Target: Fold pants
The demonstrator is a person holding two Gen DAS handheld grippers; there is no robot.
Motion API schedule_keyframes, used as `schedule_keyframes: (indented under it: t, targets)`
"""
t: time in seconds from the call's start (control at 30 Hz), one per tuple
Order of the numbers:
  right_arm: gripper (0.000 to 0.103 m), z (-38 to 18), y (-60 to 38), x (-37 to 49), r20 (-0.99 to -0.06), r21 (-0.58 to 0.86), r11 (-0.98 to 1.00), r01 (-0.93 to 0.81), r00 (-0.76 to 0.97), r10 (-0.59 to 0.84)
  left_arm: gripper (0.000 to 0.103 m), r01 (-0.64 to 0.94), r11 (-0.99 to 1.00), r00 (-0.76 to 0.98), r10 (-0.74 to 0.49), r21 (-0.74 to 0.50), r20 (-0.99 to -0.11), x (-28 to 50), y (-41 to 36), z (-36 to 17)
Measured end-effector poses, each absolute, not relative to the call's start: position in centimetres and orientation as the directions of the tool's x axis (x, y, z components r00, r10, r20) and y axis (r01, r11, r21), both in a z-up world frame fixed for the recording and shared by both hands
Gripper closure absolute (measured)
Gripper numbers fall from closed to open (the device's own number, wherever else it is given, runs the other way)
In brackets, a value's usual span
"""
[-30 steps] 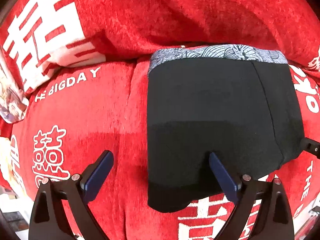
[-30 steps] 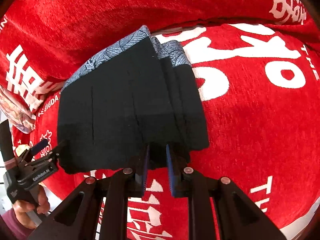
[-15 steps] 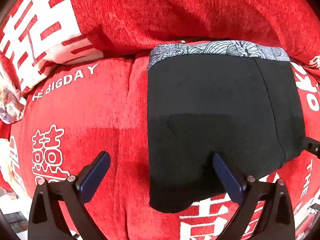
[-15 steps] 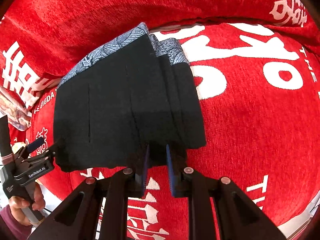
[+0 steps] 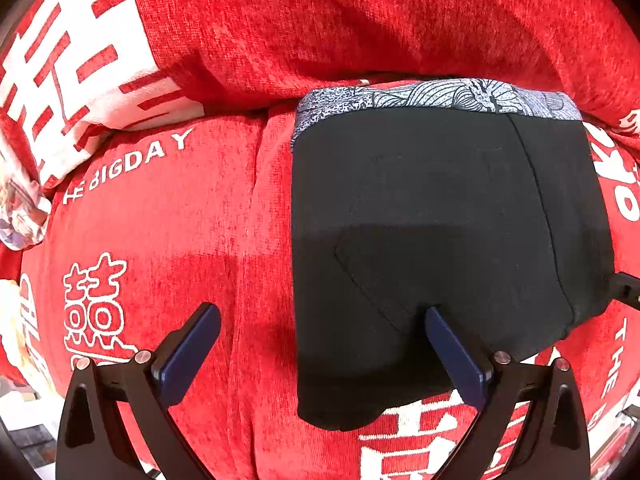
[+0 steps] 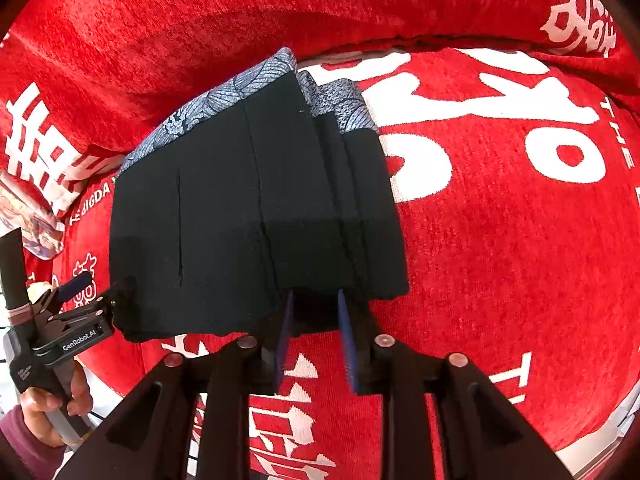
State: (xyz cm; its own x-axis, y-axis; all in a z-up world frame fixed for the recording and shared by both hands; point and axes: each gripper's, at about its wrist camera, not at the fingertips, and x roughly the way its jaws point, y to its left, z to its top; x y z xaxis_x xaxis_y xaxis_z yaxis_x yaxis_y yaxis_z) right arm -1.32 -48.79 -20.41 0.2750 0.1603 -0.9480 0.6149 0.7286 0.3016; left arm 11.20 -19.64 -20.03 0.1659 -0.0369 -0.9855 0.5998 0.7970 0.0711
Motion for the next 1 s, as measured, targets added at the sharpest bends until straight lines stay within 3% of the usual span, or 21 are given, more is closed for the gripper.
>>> schedule_keyframes:
  t: [0.07,0.37,0.47,1.0]
  targets:
    - [0.057,-20.5,-49.1,-1.5,-0.951,0.291,0.727,0.622,0.268,0.152,0.001,0.599,0.797,0.164,-0.036,0.071,-0.986,11.2,-19.6,-20.1]
    - [0.047,-20.8,-50.0,-2.8,-0.938,0.337,0.689,0.641,0.292,0.187,0.001,0.603,0.797,0.136,-0.046,0.046,-0.99,11.6,-19.6,-20.5]
    - [0.038,-20.7,-50.3,-3.1,-0.931,0.353,0.691,0.631,0.307,0.196,0.001,0.595,0.804,0.103,-0.068,0.006,-0.992,12.0,-19.2,-20.7]
    - [0.03,-21.2,-54.3,-2.2,-0.884,0.457,0.674,0.581,0.378,0.275,0.001,0.501,0.835,-0.049,-0.236,-0.229,-0.97,17.4,-18.5,-20.8]
